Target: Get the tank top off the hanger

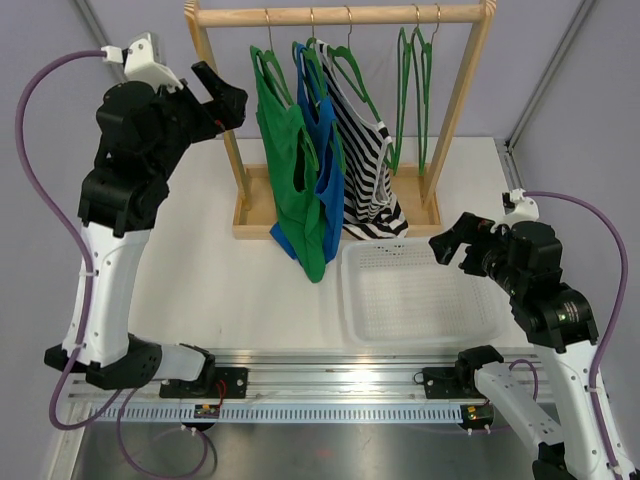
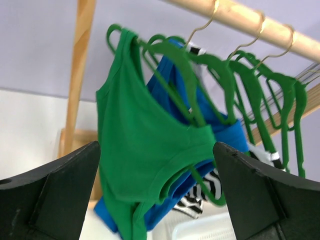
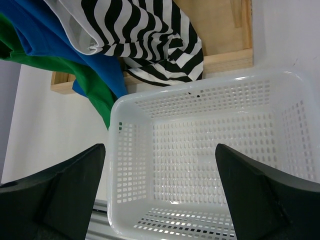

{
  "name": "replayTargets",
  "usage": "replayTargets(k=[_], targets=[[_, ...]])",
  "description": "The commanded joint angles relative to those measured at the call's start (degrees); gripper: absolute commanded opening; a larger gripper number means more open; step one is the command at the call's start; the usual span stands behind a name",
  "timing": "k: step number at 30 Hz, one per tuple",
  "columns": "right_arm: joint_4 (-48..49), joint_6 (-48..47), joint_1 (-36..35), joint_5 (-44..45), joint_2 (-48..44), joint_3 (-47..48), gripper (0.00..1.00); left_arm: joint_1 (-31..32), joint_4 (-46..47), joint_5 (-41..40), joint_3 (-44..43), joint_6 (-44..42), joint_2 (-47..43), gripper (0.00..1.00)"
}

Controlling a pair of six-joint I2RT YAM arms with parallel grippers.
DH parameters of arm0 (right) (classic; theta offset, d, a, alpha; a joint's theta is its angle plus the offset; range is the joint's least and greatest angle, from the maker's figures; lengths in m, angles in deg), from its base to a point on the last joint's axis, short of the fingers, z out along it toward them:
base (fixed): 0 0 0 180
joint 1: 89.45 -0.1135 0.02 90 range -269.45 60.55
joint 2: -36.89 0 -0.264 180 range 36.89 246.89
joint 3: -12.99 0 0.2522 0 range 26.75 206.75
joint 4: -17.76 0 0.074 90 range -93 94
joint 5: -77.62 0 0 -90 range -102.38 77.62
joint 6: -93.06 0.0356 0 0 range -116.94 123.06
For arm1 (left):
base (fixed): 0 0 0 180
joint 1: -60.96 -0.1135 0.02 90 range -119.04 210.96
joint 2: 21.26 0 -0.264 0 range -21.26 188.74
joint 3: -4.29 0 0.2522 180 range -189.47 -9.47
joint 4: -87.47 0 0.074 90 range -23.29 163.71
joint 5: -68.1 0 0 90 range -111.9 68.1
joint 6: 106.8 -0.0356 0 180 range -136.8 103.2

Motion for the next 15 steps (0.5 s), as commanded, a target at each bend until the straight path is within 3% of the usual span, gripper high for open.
replayTargets(k=[1,6,10,14,15], targets=[[0.37,-0.48,-0.26,-2.88,0.31,0.21,0.99,0.86,6.26,4.0,-5.97,-1.28,4.31,0.99],[-1.74,-1.01,-0.26,-1.39,-0.75,0.04,0.99,3.67,5.56,1.83,-15.72,-3.64,15.2,0.99],[-2.01,-0.48,-0.35,-1.82,-2.15,-0.31,0.99,9.9,8.36,-14.66,-16.88,-11.46,19.35,0.99],[-3.06,-0.3,-0.26,-3.23,-2.07,0.04,1.0,11.67,10.57,-19.88,-17.58,-15.69,23.21,0.96],[-3.15,-0.3,-0.26,-3.23,-2.24,0.04,1.0,11.93,10.83,-21.11,-18.02,-17.09,24.87,0.91]])
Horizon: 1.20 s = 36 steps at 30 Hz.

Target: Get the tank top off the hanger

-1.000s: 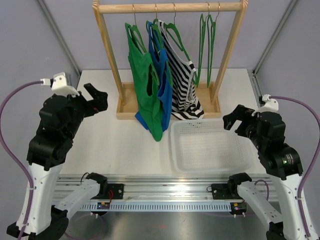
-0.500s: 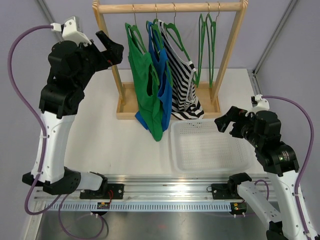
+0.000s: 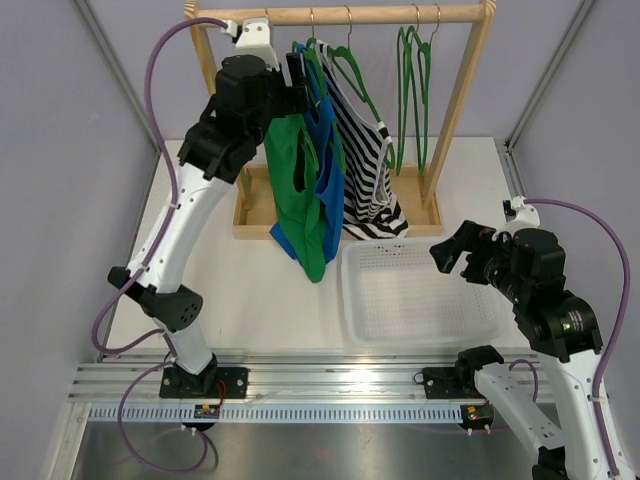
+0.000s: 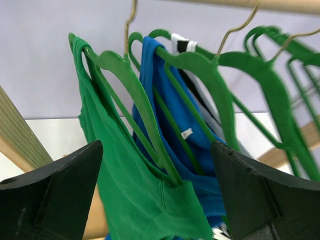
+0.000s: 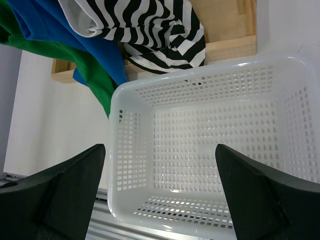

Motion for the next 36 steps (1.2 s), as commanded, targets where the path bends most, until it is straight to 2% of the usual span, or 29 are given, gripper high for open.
replayTargets(k=[1,3,7,9,10,11,12,16,20,21,31,36], targets=[[-0.51,-0.43,-0.26,-1.74,-0.21,0.17,1.0,0.81,5.0,-10.71,-4.03,-6.89,2.57,0.82],[-0.68,-0.52,-0.26,-1.74,-0.56,0.26,0.99,1.08,4.91,-13.27,-5.0,-8.91,4.06,0.65],[-0.6,-0.61,-0.26,-1.83,-0.56,-0.18,0.99,1.17,5.96,-16.35,-5.27,-11.2,6.35,0.58],[-0.42,-0.44,-0.35,-1.92,-0.48,-0.45,0.99,1.17,5.7,-16.79,-5.79,-12.43,7.32,0.51],[-0.33,-0.43,-0.26,-2.18,-0.39,-0.62,0.99,1.17,5.18,-17.75,-6.41,-12.61,7.93,0.41],[-0.25,-0.43,-0.26,-2.27,-0.47,-0.71,1.0,1.17,4.65,-18.11,-7.37,-12.61,8.46,0.36],[-0.07,-0.43,-0.26,-2.36,-0.39,-0.8,0.99,1.17,4.21,-18.29,-7.2,-12.52,8.38,0.33],[0.72,-0.17,-0.26,-3.23,0.14,-1.32,0.99,1.17,5.35,-17.94,-5.36,-12.7,6.54,0.33],[1.25,-0.17,-0.26,-4.55,0.84,-1.5,0.99,1.17,5.79,-18.03,-5.62,-13.31,5.57,0.1],[1.34,-0.17,-0.35,-4.64,0.84,-1.85,1.0,1.17,5.7,-18.03,-5.97,-13.31,5.48,0.0],[2.56,0.09,-0.26,-5.26,0.93,-2.73,0.99,1.17,5.17,-14.69,-6.41,-12.17,0.12,0.0],[3.79,-0.08,-0.26,-5.61,0.67,-3.61,1.0,1.17,3.6,-10.74,-2.64,-8.93,-5.15,0.0]])
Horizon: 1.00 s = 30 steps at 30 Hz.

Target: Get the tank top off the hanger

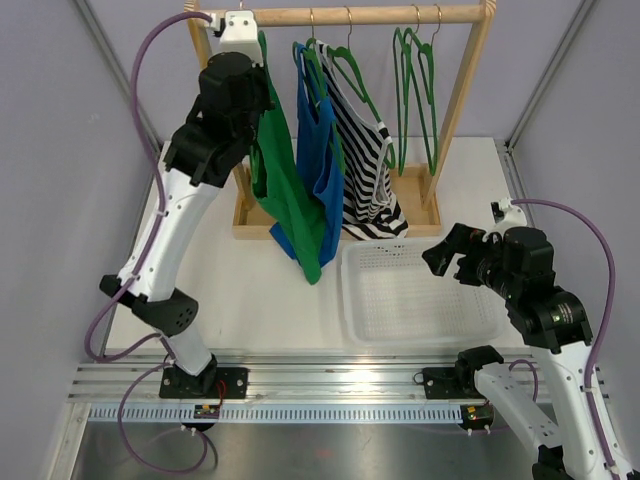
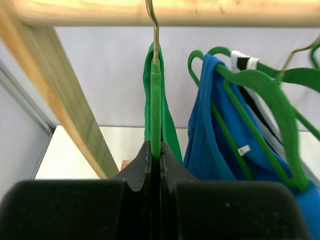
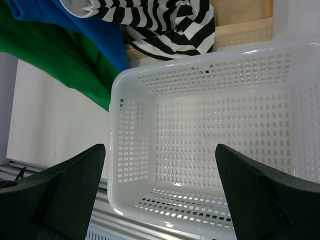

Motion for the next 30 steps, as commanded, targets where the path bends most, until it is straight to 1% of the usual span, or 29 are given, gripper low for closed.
replayTargets(k=[1,4,8,9,11,12,13,14,15,16,17,18,19,20,22,23,24,25,26,27,29,30], targets=[[3.36,-0.28,-0.26,-2.07,-0.23,-0.59,1.0,0.2,3.77,3.78,1.51,2.73,-7.4,0.0],[4.15,-0.81,-0.26,-3.03,0.21,-0.51,0.99,0.2,1.66,5.98,5.73,5.27,-11.18,0.0],[6.43,-1.95,-0.26,-5.93,0.65,-0.68,1.0,0.2,-0.45,8.88,13.99,8.87,-18.12,0.0],[8.09,-2.47,-0.26,-8.29,0.74,-0.77,0.99,0.2,-0.71,10.62,18.1,9.67,-21.79,0.0],[10.56,-2.92,-0.26,-12.07,1.17,-1.47,0.99,0.2,-1.94,13.0,22.07,11.68,-25.5,0.0],[13.18,-2.83,-0.26,-16.7,1.53,-1.91,0.99,0.2,-2.47,14.76,24.09,12.48,-27.35,0.0],[14.6,-3.0,-0.26,-20.05,2.05,-2.09,0.99,0.2,-2.82,15.56,28.38,13.01,-31.28,0.0],[16.53,-2.48,-0.26,-23.31,2.93,-2.44,1.0,0.2,-3.78,16.09,30.51,14.06,-33.23,0.0],[21.85,-0.13,-0.26,-30.13,3.2,-3.57,1.0,0.2,-4.05,16.35,32.53,14.68,-35.17,0.0],[25.3,1.55,-0.26,-33.33,3.55,-4.54,0.99,0.2,-4.49,16.01,36.47,16.25,-39.1,0.0],[29.34,3.74,-0.26,-36.06,3.72,-7.07,1.0,0.2,-5.98,15.83,37.9,17.4,-40.71,0.0],[36.86,7.5,-0.26,-38.61,3.99,-8.4,0.99,0.2,-6.69,16.0,39.57,18.54,-42.55,0.0],[40.33,9.11,-0.43,-38.89,4.25,-9.72,0.99,0.2,-7.48,16.61,40.97,20.55,-45.27,0.0],[43.32,10.25,-1.39,-39.07,5.47,-12.0,0.99,0.2,-9.4,18.97,43.6,21.18,-46.69,0.0],[49.92,12.54,-3.06,-37.67,7.06,-13.68,1.0,0.2,-12.3,20.92,46.25,22.67,-50.28,0.0],[53.16,13.16,-5.42,-37.14,8.72,-15.6,1.0,0.2,-12.84,21.97,50.0,23.03,-51.52,0.0],[57.9,14.47,-7.36,-34.79,9.78,-16.49,1.0,0.2,-12.93,25.37,52.22,23.12,-52.75,0.0],[59.68,14.66,-9.12,-33.2,11.88,-17.11,0.99,0.2,-13.19,27.06,54.76,23.47,-55.55,0.0],[61.27,14.75,-11.14,-31.53,12.94,-17.9,1.0,0.2,-13.02,28.64,59.31,23.82,-56.8,0.0],[63.98,14.31,-15.59,-27.51,14.0,-18.17,0.99,0.2,-12.67,31.97,61.97,24.17,-58.29,0.0],[66.37,13.7,-20.1,-22.31,16.64,-18.96,1.0,0.2,-11.44,35.23,66.02,25.58,-60.49,0.0],[68.99,13.35,-24.3,-15.15,17.26,-19.57,0.99,0.2,-10.92,37.95,70.04,26.19,-62.85,0.0]])
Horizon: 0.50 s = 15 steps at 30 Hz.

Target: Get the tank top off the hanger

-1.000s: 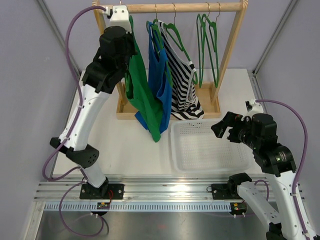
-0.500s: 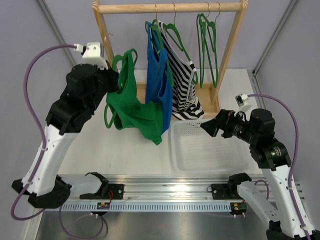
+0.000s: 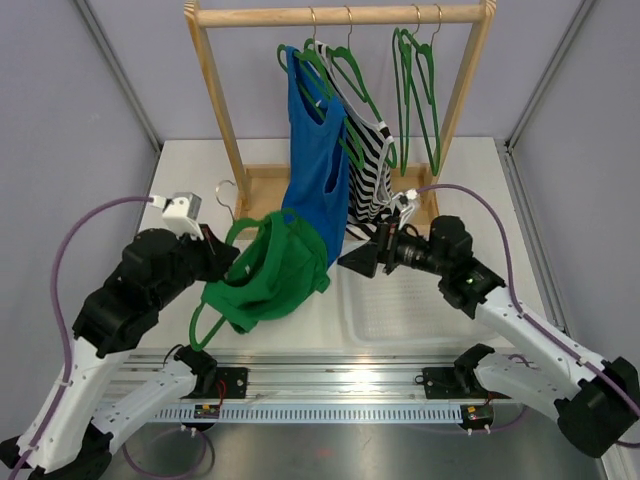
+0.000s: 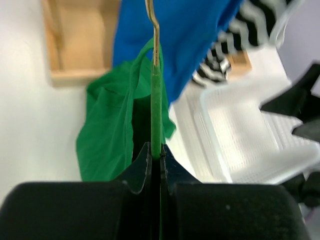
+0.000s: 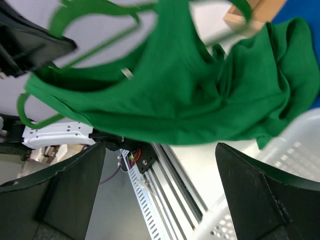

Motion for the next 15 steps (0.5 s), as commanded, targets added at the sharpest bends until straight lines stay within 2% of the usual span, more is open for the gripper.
replayTargets(k=[1,3,8,15], targets=[[15.48,0.45,-9.62,15.74,1.72,-1.46,1.0,0.16,3.77,11.68,7.69,4.03,-3.74,0.0],[18.75,0.45,-14.1,21.65,4.88,-2.08,1.0,0.16,5.09,13.53,12.16,5.44,-7.0,0.0],[17.35,-0.26,-20.01,30.96,15.33,1.25,0.99,0.16,5.27,16.25,17.37,7.29,-11.4,0.0],[17.34,-1.22,-24.76,34.41,27.47,5.21,0.94,0.16,5.36,16.26,20.54,8.44,-14.3,0.0]])
